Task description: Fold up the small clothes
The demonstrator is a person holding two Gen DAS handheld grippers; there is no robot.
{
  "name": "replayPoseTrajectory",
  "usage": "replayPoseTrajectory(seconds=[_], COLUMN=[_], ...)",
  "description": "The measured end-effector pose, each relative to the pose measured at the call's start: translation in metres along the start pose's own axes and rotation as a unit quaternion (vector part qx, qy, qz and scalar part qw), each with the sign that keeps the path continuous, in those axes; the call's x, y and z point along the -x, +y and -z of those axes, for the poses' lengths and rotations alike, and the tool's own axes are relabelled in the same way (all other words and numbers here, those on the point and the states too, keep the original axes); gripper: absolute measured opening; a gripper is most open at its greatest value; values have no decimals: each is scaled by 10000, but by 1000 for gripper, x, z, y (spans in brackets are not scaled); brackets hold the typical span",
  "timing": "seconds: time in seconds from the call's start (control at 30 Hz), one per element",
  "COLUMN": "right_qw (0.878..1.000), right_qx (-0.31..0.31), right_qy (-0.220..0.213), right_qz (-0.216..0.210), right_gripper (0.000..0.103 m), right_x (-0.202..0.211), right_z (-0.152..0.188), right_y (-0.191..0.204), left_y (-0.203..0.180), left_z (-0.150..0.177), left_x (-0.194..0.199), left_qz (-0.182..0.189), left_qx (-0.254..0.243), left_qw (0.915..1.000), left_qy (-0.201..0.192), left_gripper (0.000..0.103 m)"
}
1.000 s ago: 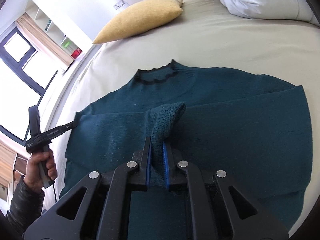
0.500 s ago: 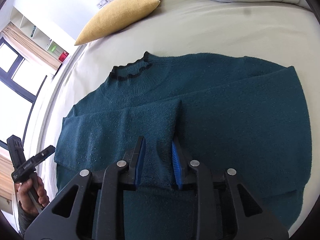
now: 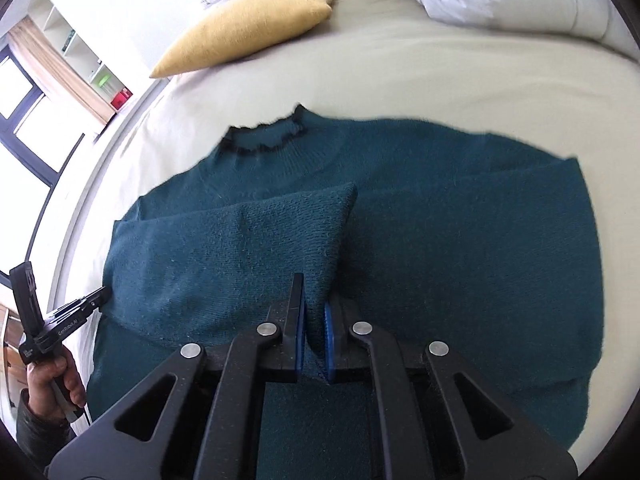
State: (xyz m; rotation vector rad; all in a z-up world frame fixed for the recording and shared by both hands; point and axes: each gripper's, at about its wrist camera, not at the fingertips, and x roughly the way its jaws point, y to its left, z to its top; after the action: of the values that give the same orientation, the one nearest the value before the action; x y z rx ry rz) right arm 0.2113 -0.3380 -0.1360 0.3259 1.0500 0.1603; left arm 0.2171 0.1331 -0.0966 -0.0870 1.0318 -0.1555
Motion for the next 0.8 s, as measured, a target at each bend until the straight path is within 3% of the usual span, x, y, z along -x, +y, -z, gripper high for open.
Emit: replayPoseTrajectory(seconds=[0.07,0.23,0.33,0.43,0.57,0.67,0.73,0.8], right_qw=[9999,9995,9989,9987,9997,9999,9997,9995], right_qx=[-55,-245,-354,-417,-201,-19,93,96], right_qy=[156,73,-200,-151,138,41,-62,-212], right_qz=[19,-199,-249,-232,69,146,224,199], right_gripper=[6,11,15,23,20,9,7,6], right_x=[-14,-3,8,2,-24,-23,-19,-12], right_z=[5,-2,-11,-24,-32,-33,-35,-37], right_y=[-9,-15,-20,-19,-13,-8,-3,-2], left_y=[2,0,-1,-4,-14,-23,-20,-9], left_z=[0,-1,-6,-22,-47,-56,-53,-49], left_x=[-1,5,19,32,21,-5,-26,-32], left_qz=[31,54,-112,-197,-238,-368,-477,-412], left_qx=[44,25,71,120,50,-40,25,203], left_qw=[10000,10000,9998,9987,9981,9986,9988,9987], left_qy=[7,-28,-143,-451,-561,-366,-148,-221], left_gripper=[11,14,28,42,46,46,47,50])
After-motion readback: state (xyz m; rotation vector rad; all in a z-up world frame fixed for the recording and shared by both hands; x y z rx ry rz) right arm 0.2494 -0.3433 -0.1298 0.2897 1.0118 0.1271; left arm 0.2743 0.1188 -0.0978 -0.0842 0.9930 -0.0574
